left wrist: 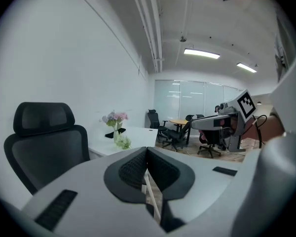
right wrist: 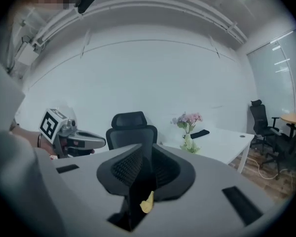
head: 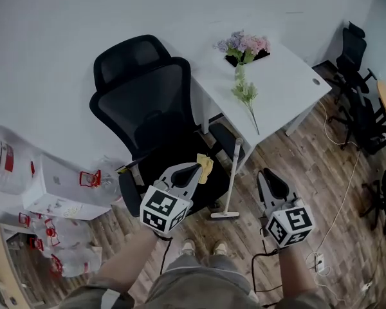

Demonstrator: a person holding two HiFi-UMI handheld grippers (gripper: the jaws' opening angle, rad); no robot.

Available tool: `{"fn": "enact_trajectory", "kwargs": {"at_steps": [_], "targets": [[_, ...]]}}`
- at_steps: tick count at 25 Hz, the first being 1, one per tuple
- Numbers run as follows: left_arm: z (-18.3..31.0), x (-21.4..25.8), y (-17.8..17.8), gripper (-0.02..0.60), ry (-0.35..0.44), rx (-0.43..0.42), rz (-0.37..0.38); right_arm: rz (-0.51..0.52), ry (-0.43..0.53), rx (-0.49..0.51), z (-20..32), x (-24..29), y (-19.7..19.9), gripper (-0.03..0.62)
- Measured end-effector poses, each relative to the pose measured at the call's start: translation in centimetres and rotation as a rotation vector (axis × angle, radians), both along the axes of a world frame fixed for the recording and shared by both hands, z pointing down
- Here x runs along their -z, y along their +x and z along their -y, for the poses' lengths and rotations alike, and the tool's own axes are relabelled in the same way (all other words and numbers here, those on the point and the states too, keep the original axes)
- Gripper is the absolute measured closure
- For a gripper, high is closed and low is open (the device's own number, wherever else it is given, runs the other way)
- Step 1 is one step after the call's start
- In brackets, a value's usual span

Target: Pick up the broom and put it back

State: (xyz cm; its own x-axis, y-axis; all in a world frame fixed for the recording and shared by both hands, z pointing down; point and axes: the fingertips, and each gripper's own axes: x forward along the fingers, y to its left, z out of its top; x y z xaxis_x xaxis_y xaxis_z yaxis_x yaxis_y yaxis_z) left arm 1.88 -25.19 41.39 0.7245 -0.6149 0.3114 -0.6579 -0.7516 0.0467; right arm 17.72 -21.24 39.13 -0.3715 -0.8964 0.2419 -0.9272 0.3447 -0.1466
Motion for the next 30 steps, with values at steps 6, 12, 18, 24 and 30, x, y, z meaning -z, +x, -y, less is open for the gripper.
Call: {"fn": "enact_trajectory", "kwargs": {"at_steps": [6,12,18,24,30], "targets": [[-3.3,4.4,-0.8,0.565,0.051,-0.039,-0.010,0.072,0.103,0.027,-4.3,6.6,-1.1,0.534],[-6.6,7.5,-1.6,0.565,0.117,-0.058,-0.013,0.057,0.156,0.043,-8.9,9.8,-2.0,0.546],[-10.1,7.9,-1.6,0.565,0.124,-0.082,-0.017,0.028,0.179,0.058,-12.3,9.6,-3.1,0.557],[-11.1,8.2,-2.0,0.565,0.150,-0.076,0.018,-0.014,0.139,0.064,-13.2,8.5,-3.5,0.556],[-11.2,8.6,-2.6,0.565,0.151,-0.067,0.009,-0.021,0.125,0.071,-13.2,8.1,-3.9,0.557]]}}
